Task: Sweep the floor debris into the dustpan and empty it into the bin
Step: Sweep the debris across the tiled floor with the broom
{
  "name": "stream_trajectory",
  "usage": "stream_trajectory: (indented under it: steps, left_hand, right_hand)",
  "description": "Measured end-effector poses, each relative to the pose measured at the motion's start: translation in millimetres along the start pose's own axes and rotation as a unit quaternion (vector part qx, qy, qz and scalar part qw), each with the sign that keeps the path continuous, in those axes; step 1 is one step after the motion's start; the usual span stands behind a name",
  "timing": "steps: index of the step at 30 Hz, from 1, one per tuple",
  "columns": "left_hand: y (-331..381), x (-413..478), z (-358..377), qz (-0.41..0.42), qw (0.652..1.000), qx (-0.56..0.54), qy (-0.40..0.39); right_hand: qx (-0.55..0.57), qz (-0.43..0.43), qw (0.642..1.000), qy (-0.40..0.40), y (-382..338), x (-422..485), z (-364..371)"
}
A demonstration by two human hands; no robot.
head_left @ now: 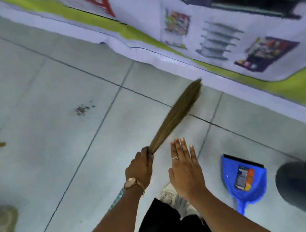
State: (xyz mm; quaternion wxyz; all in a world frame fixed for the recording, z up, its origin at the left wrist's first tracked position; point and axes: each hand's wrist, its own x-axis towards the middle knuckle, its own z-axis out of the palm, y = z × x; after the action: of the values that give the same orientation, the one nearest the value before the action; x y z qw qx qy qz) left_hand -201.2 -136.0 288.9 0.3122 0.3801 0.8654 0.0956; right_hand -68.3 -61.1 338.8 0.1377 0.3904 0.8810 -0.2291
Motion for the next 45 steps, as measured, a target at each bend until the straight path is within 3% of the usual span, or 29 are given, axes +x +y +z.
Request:
stream_trajectory:
  steps: [5, 13, 19, 25, 32, 45]
  left_hand:
    - [-84, 0, -86, -0.100, 0.991, -0.003, 0.087]
    - [-258, 41, -158, -0.277, 0.944, -0.060, 0.172]
    - [-392, 98, -138, -0.373, 0.909, -0.084, 0.168]
    - [-480, 166, -41, -0.432, 0.886, -0.094, 0.141]
    - [-458, 226, 43, -0.386, 0.903, -0.122, 0.143]
    - [-379, 261, 61, -0.204, 0.970, -0.075, 0.106]
  right_hand:
    - [-0.033, -0.095, 0.995, -0.014, -98, 33, -17]
    - [-0.027, -0.112, 0.993, -0.035, -221, 158, 27]
    - [-0.050, -0.101, 0.993, -0.023, -277, 266, 105]
    - [-0.077, -0.129, 0.988, -0.039, -287, 345, 224]
    - [-0.069, -0.121, 0.990, -0.037, -274, 384, 286]
    - [-0.094, -0.070, 0.991, -0.070, -228, 345, 279]
